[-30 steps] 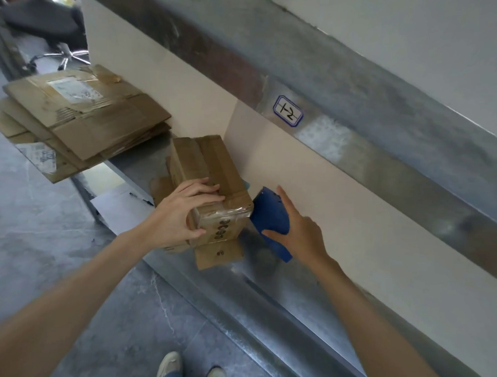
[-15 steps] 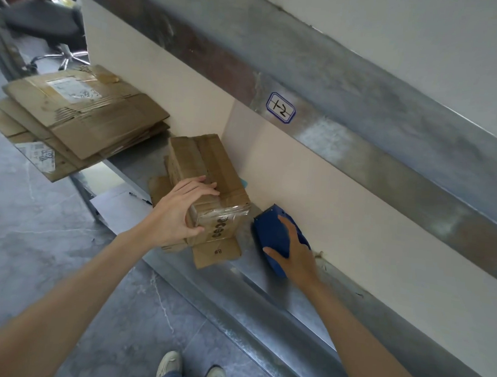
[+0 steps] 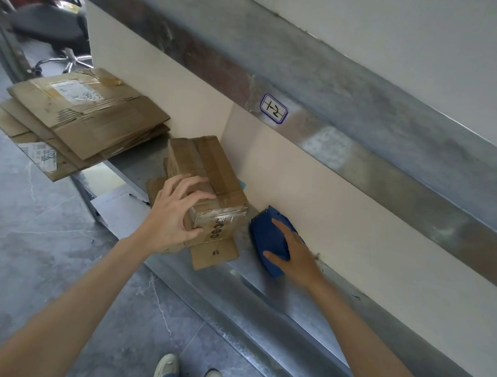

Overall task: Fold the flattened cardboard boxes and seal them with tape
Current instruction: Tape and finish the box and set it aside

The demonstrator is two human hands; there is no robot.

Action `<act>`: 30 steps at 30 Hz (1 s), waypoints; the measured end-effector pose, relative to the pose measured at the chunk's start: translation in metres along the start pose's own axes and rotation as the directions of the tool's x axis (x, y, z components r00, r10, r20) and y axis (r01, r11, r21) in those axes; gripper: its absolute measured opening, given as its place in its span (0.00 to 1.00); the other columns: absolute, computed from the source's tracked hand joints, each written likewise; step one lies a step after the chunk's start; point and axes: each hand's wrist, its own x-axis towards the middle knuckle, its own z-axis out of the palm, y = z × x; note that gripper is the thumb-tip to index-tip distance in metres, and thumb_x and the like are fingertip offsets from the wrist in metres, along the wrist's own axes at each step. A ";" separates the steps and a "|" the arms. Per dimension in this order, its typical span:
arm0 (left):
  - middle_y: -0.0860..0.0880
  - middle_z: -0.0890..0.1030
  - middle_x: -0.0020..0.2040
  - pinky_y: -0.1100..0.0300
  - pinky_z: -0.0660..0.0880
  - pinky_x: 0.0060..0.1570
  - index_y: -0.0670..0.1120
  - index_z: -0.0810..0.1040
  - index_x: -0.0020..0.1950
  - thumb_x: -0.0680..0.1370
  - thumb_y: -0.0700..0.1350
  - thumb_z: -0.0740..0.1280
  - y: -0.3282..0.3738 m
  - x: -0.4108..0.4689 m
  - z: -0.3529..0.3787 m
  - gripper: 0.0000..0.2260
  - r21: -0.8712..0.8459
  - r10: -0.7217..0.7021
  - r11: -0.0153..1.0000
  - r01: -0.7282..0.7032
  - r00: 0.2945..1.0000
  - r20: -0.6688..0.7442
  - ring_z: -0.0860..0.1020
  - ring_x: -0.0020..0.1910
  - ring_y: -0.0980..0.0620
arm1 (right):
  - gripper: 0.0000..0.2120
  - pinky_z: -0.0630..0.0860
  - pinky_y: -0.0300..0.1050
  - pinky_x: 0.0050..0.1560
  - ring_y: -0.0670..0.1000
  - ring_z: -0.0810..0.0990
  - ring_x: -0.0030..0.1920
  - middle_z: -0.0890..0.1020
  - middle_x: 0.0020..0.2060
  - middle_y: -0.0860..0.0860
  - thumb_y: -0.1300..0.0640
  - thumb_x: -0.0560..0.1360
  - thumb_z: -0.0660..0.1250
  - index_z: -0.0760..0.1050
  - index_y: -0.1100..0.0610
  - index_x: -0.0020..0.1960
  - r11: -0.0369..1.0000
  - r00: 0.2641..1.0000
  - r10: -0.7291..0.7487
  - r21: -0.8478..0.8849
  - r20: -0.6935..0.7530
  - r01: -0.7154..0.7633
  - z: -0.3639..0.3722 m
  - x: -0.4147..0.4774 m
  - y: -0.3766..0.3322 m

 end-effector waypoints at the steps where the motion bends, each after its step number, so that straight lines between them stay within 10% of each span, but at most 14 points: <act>1: 0.49 0.69 0.70 0.40 0.62 0.70 0.53 0.77 0.66 0.64 0.47 0.81 0.000 0.000 0.000 0.32 -0.014 0.004 1.000 -0.004 1.000 -0.007 0.60 0.73 0.43 | 0.35 0.69 0.41 0.55 0.49 0.73 0.65 0.71 0.68 0.47 0.41 0.77 0.68 0.51 0.34 0.77 0.998 1.000 -0.003 -0.063 0.003 0.003 -0.004 -0.001 -0.002; 6: 0.52 0.71 0.68 0.48 0.56 0.72 0.53 0.74 0.71 0.69 0.56 0.78 0.000 -0.005 -0.002 0.32 -0.086 -0.031 0.996 0.031 1.000 0.003 0.58 0.76 0.45 | 0.32 0.75 0.47 0.47 0.48 0.74 0.55 0.72 0.51 0.43 0.36 0.77 0.63 0.55 0.36 0.77 0.935 0.993 -0.106 -0.347 -0.061 0.079 -0.034 0.005 -0.025; 13: 0.55 0.73 0.67 0.51 0.58 0.72 0.54 0.77 0.67 0.70 0.69 0.69 0.003 -0.005 0.002 0.30 -0.081 -0.087 0.993 0.083 0.995 -0.044 0.59 0.77 0.51 | 0.33 0.69 0.41 0.61 0.46 0.68 0.66 0.70 0.68 0.44 0.42 0.73 0.73 0.67 0.45 0.74 0.902 0.915 -0.399 -0.202 -0.058 0.381 -0.040 0.042 -0.087; 23: 0.54 0.77 0.64 0.51 0.62 0.71 0.52 0.81 0.63 0.73 0.57 0.73 0.002 -0.004 0.000 0.21 -0.112 -0.082 0.991 0.073 0.993 -0.085 0.63 0.75 0.51 | 0.18 0.79 0.49 0.53 0.51 0.76 0.59 0.79 0.60 0.49 0.55 0.71 0.76 0.82 0.56 0.59 0.858 0.834 -0.510 -0.203 -0.212 0.473 -0.016 0.064 -0.099; 30: 0.58 0.76 0.63 0.52 0.61 0.73 0.53 0.81 0.62 0.75 0.57 0.67 0.010 -0.004 -0.001 0.18 -0.160 -0.153 0.978 0.135 0.983 -0.104 0.62 0.76 0.53 | 0.19 0.76 0.44 0.57 0.44 0.73 0.63 0.74 0.62 0.41 0.43 0.74 0.71 0.81 0.51 0.61 0.904 0.895 -0.427 -0.090 -0.131 0.418 -0.022 0.061 -0.104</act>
